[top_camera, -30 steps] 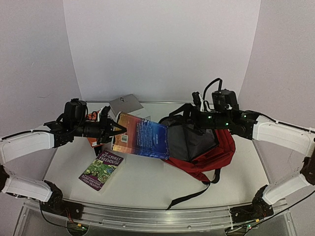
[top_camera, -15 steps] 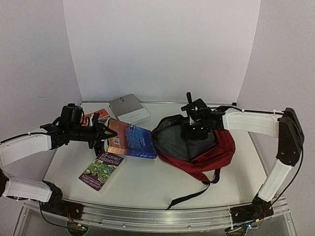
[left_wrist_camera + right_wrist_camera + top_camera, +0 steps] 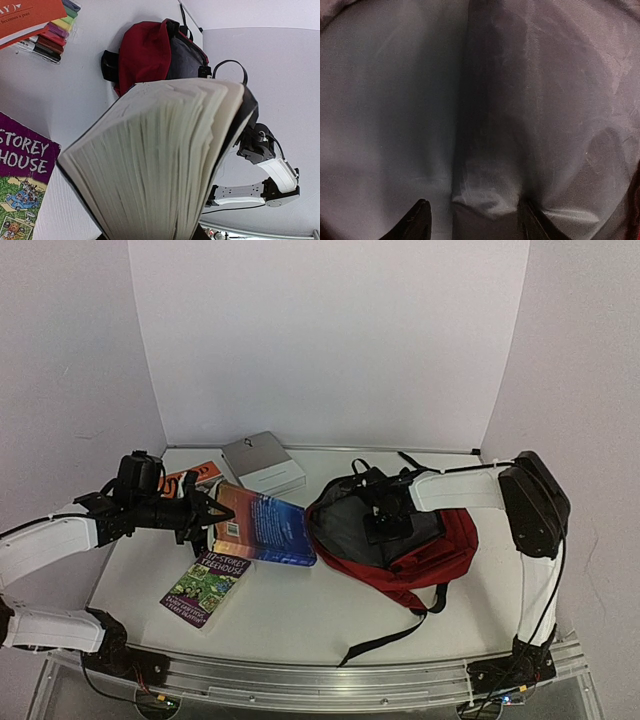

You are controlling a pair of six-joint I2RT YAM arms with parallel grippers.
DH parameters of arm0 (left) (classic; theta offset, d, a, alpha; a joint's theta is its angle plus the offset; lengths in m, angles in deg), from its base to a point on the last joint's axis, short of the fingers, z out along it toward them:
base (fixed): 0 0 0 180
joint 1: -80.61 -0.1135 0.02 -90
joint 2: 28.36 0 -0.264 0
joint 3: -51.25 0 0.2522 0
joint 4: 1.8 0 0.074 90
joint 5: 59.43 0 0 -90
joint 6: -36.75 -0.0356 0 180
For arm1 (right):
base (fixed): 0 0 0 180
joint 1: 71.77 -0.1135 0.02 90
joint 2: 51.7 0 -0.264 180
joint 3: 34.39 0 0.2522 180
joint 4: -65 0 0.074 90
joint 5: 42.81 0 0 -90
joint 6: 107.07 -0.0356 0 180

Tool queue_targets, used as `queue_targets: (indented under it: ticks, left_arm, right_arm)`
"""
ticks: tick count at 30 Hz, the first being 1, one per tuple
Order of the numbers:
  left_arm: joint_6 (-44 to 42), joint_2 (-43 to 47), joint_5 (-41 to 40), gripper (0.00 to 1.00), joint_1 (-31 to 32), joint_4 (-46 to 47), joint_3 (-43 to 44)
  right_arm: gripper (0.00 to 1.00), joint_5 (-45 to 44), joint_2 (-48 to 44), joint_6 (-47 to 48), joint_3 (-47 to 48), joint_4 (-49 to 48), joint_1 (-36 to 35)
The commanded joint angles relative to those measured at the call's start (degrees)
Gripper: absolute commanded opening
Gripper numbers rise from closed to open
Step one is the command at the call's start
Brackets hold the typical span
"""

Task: Pack the student bag
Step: Place the book in the student bag.

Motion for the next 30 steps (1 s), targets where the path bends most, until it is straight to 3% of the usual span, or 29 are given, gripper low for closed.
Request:
queue_targets:
  ticks: [1,7,17,23,30]
  left_arm:
    - [0.11,3.79,3.45,0.00,-0.24,8.13,1.08]
    - [-0.31,4.47,3.60,0.00,-0.24,7.30,1.31]
    - [-1.48,5.34,4.27,0.00,-0.24,5.71,2.42]
    - [-4.05,4.31,3.79,0.00,-0.16,0.56,7.32]
    - [-0.64,3.36,4.38,0.00,2.72,6.23,9.25]
  right_arm:
    - [0.58,-7.28,3.05,-0.33,2.12,2.20,0.04]
    - [0.47,-10.31,6.28,-0.51,1.79,2.19,0.04]
    - [0.01,-10.59,5.11,-1.67,0.66,1.10,0.03]
    - [0.00,-2.53,-3.21,-2.72,-0.09,-2.75,0.05]
    - [0.00,13.54,-15.50,-6.61,-3.12,-10.90,0.01]
